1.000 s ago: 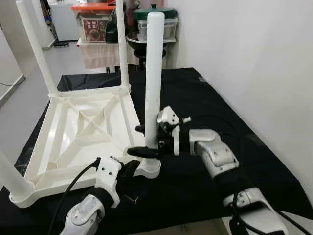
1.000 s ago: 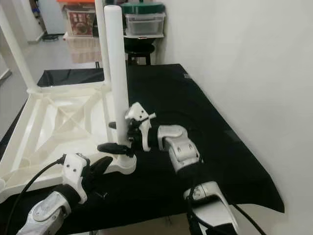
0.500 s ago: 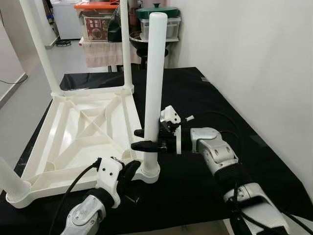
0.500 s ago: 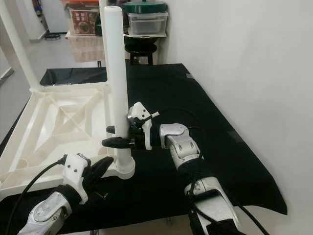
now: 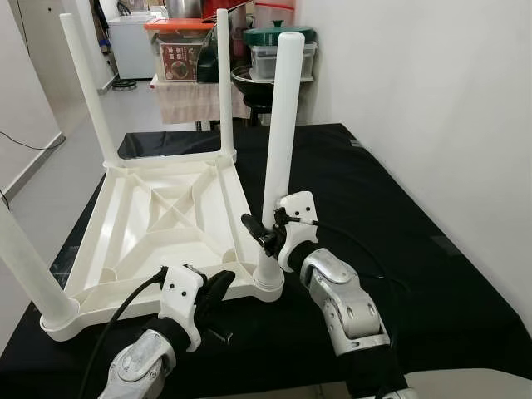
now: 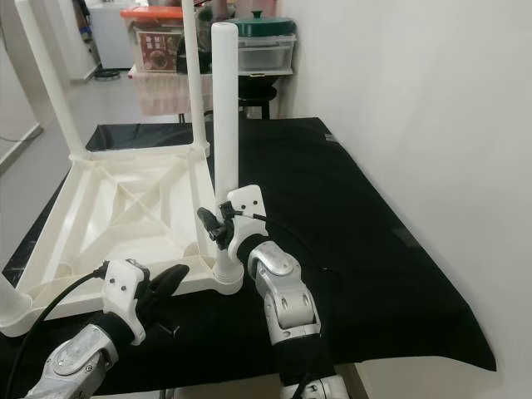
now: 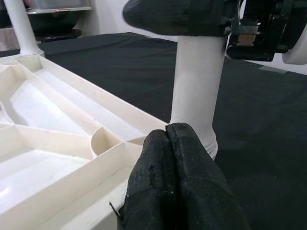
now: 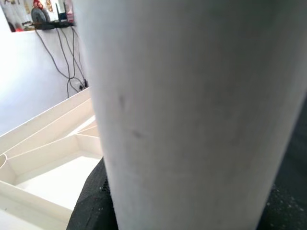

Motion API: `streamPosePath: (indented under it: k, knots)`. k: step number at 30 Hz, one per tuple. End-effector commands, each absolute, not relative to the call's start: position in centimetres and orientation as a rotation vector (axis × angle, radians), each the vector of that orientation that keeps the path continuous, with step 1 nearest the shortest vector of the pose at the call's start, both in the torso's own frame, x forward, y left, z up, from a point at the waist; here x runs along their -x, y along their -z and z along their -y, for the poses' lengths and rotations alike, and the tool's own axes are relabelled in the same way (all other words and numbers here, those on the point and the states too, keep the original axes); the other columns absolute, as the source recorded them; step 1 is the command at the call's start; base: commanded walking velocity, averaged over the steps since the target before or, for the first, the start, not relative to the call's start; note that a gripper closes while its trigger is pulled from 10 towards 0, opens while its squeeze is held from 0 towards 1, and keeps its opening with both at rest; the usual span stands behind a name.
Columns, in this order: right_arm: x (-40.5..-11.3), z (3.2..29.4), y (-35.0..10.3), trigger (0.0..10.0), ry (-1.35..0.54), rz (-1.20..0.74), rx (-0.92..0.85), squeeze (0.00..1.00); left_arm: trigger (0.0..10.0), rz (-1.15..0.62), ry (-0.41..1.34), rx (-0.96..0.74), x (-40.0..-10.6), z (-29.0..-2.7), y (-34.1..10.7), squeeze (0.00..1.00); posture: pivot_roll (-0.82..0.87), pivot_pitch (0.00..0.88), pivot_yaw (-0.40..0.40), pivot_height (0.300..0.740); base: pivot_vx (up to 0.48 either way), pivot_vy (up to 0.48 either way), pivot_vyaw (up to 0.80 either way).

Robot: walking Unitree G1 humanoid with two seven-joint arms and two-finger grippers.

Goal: Building children table

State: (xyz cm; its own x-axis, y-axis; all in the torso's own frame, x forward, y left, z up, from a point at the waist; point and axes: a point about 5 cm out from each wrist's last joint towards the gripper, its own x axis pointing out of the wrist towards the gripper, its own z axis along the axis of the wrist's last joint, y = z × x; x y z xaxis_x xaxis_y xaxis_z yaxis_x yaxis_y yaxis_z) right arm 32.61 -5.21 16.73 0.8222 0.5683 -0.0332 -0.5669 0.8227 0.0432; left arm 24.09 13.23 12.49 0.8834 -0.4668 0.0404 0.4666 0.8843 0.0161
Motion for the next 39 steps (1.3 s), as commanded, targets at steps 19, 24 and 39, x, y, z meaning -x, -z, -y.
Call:
streamPosePath:
  k: [19,24,39]
  knots:
    - [-32.5,4.6,-18.7,10.0,-1.27,-0.032,0.119,0.1,10.0,0.035,0.484,-0.007,-24.3,-13.1,-12.4,0.0,0.04,0.0,-0.053,0.74,0.0,0.0,0.0]
    - [-34.1,5.3,-19.1,10.0,-1.386,-0.079,0.143,0.0,10.0,0.035,0.483,-0.007,-24.1,-13.0,-12.3,0.0,0.05,0.0,-0.059,0.74,0.0,0.0,0.0]
    - [-34.8,6.3,-17.9,0.0,-1.344,-0.082,0.079,0.0,10.0,0.032,0.484,-0.004,-23.9,-12.8,-12.1,0.0,0.04,0.0,-0.063,0.74,0.0,0.0,0.0]
